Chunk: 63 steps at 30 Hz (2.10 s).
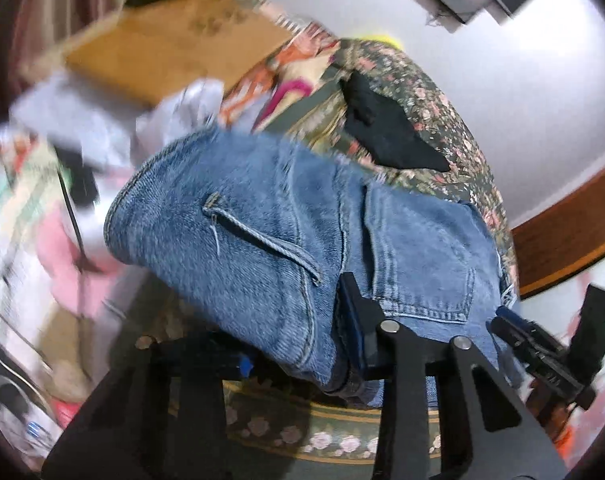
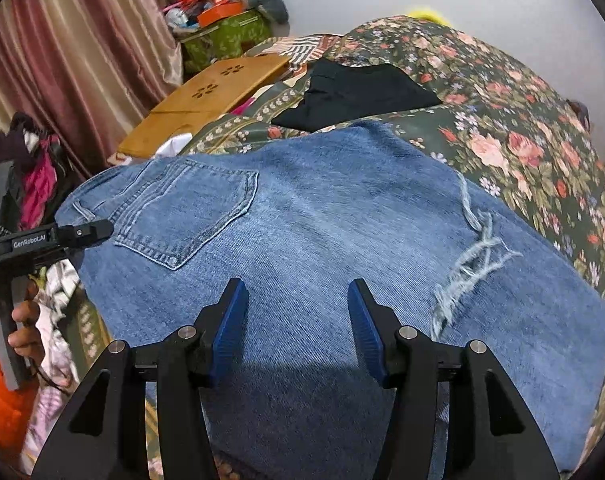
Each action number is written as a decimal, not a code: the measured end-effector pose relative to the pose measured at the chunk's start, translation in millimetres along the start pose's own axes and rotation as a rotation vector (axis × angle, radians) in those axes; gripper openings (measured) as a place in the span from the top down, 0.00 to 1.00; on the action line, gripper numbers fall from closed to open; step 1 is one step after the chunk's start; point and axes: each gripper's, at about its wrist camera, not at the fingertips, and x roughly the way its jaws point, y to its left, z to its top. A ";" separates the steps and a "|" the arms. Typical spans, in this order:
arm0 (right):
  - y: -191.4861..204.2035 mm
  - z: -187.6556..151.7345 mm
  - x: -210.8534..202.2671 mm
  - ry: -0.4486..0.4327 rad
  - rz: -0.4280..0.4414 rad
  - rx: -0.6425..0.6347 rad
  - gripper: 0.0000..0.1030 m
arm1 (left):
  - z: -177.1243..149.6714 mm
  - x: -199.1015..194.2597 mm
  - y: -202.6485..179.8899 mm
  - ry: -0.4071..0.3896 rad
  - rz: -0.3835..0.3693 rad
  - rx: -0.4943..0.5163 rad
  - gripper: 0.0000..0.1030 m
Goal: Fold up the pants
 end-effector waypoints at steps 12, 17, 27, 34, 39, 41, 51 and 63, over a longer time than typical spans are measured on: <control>-98.1 -37.8 -99.4 -0.174 -0.119 0.254 0.52 | 55.7 -77.6 -131.6 -0.267 -0.017 0.317 0.78; -160.6 -88.4 -138.2 -0.200 -0.236 0.410 0.52 | 62.2 -87.9 -203.2 -0.335 -0.069 0.427 0.82; -227.6 -160.0 -124.6 -0.130 -0.238 0.621 0.52 | 25.7 -71.4 -336.5 -0.340 -0.169 0.652 0.83; -226.7 -159.8 -117.7 -0.158 -0.182 0.612 0.52 | -24.9 -17.6 -405.5 -0.201 -0.225 0.803 0.84; -231.3 -169.6 -116.6 -0.181 -0.147 0.629 0.52 | -73.4 33.5 -431.5 -0.040 -0.250 0.889 0.86; -232.2 -170.5 -116.3 -0.186 -0.141 0.632 0.52 | -92.4 56.3 -435.1 0.034 -0.253 0.915 0.86; -232.5 -176.3 -123.0 -0.189 -0.135 0.636 0.52 | -170.2 104.7 -424.9 0.231 -0.200 1.020 0.86; -217.5 -170.5 -185.2 -0.286 -0.209 0.615 0.52 | -120.1 33.0 -398.6 0.120 -0.288 0.927 0.32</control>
